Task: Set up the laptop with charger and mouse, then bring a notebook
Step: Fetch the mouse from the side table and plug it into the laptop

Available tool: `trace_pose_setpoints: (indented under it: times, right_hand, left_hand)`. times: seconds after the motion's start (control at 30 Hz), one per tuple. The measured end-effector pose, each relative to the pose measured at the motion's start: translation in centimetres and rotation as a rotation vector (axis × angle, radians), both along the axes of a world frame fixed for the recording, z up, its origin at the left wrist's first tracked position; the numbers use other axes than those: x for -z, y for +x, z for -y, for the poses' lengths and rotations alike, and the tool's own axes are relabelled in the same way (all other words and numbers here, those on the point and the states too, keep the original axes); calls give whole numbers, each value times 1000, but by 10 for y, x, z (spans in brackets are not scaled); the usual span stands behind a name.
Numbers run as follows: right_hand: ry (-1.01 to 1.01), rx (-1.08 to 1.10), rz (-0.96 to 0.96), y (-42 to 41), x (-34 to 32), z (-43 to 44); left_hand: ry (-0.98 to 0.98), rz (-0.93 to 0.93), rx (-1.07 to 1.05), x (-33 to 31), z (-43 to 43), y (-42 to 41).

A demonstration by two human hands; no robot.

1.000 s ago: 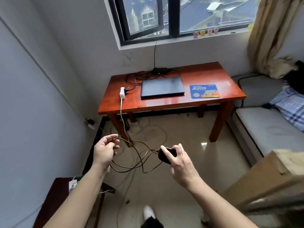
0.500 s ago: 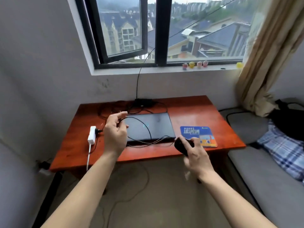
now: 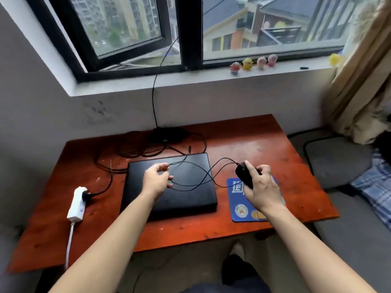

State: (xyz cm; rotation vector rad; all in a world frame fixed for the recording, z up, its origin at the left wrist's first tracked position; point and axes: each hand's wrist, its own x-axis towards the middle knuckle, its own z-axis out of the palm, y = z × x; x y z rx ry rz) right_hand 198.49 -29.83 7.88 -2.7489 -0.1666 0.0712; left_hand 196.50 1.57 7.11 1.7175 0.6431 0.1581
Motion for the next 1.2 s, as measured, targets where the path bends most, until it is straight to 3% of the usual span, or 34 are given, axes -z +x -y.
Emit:
trace_pose_setpoints:
  times: [0.17, 0.37, 0.53, 0.8, 0.9, 0.97, 1.1, 1.2]
  right_hand:
    - [-74, -44, -171, 80, 29, 23]
    - [-145, -21, -353, 133, 68, 42]
    - [-219, 11, -525, 129, 98, 52]
    - [-298, 113, -616, 115, 109, 44]
    - [-325, 195, -606, 108, 104, 35]
    - [-304, 203, -479, 105, 99, 17]
    - [-138, 12, -269, 108, 90, -38]
    - [-58, -175, -284, 111, 91, -90]
  left_hand:
    - [77, -275, -4, 33, 22, 53]
    - [26, -479, -21, 65, 53, 88]
    - [7, -603, 37, 87, 57, 89]
    - [93, -641, 115, 102, 9, 108]
    - [74, -622, 155, 105, -9, 112]
    - [70, -599, 156, 105, -25, 110]
    - [66, -582, 134, 110, -51, 99]
    - [72, -614, 197, 113, -69, 93]
